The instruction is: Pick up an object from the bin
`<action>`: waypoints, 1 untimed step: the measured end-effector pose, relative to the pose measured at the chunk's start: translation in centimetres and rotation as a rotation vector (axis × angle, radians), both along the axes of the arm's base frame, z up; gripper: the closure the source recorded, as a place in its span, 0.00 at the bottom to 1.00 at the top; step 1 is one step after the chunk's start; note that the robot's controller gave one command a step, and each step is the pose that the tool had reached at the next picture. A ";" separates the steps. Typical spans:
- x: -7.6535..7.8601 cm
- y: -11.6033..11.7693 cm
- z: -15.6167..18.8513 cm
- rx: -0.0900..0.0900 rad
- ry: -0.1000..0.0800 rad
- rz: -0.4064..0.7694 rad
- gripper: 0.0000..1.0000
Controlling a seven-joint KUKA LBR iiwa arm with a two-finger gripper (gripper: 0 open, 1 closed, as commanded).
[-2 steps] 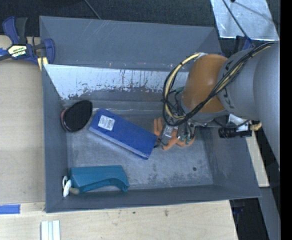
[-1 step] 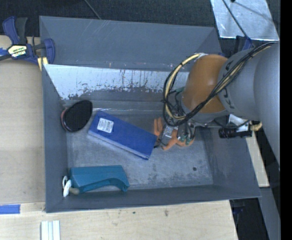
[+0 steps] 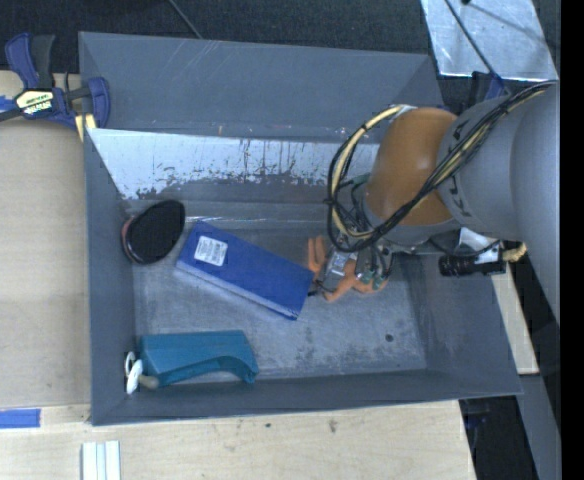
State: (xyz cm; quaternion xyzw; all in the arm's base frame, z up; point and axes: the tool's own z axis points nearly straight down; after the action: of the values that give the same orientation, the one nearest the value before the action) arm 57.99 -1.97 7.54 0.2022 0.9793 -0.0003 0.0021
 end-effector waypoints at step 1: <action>-0.2 0.0 1.8 0.001 0.009 0.000 1.00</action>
Offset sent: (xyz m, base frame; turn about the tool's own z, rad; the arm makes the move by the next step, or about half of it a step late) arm 0.0000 0.0001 0.0550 0.0000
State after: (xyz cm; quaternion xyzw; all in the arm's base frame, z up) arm 57.76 -1.95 9.32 0.2022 0.9793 -0.0007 -0.0023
